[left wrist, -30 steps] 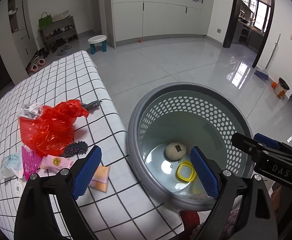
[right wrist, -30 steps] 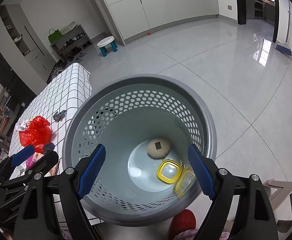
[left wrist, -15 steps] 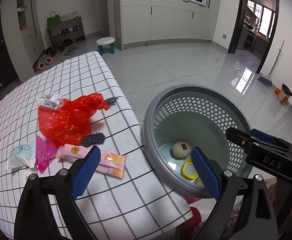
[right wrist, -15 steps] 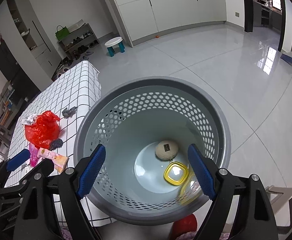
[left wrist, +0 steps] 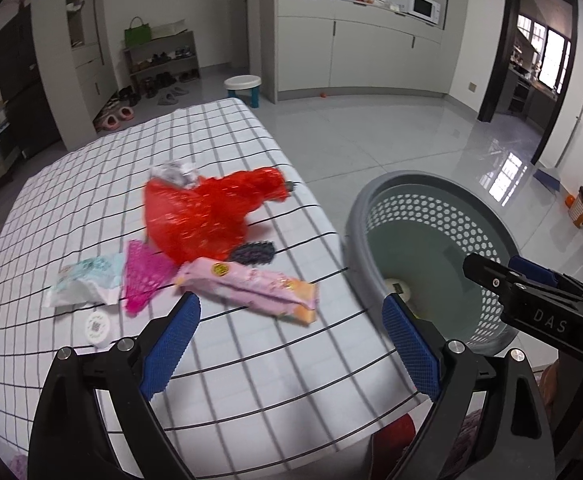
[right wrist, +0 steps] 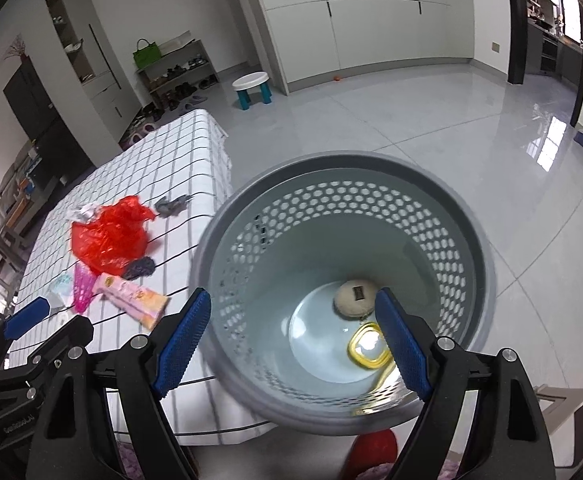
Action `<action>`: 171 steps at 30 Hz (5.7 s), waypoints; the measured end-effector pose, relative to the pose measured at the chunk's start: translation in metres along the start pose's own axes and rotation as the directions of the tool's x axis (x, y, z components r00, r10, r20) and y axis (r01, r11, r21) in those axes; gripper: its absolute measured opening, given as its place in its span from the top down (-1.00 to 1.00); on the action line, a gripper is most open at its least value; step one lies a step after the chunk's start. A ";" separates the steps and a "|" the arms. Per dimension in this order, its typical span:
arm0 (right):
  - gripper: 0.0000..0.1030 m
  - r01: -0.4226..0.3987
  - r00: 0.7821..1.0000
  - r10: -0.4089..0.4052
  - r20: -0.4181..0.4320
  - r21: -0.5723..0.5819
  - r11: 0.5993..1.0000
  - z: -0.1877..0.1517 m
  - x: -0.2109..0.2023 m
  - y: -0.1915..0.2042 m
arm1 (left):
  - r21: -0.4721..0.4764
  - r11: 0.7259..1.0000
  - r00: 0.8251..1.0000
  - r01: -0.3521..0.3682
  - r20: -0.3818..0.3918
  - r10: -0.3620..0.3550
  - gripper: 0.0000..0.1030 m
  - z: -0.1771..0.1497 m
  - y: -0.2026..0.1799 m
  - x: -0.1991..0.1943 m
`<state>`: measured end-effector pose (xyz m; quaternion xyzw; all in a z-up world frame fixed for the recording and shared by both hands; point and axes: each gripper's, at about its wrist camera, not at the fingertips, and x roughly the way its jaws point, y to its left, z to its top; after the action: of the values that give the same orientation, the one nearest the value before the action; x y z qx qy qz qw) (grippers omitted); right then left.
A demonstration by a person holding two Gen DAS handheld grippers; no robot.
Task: Collect trash
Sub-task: 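Withdraw both tools from the basket back over the table, then reach the right gripper to the pink snack wrapper and grasp it, then grasp the white round QR-code lid with the left gripper while the right holds the wrapper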
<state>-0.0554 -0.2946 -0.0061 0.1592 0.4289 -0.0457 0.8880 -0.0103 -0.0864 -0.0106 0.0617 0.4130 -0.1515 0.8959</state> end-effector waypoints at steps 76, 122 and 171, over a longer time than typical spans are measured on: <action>-0.56 -0.150 0.983 0.107 -0.150 -0.316 0.937 0.009 0.098 0.167 | -0.226 0.946 0.972 -0.234 -0.064 0.226 -0.76 -0.047 0.171 0.014; -0.56 -0.230 0.959 0.155 -0.239 -0.330 0.915 -0.009 0.116 0.179 | -0.250 0.938 0.970 -0.241 -0.077 0.229 -0.76 -0.049 0.179 0.016; 0.53 -0.204 0.974 0.155 -0.165 -0.346 0.916 -0.038 0.066 0.168 | -0.267 0.923 0.960 -0.275 -0.135 0.247 -0.76 -0.070 0.186 0.034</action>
<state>-0.0058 -0.1196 -0.0383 0.0350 0.4720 0.1265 0.8718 0.0205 0.0983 -0.0847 -0.0054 0.4623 0.0332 0.8861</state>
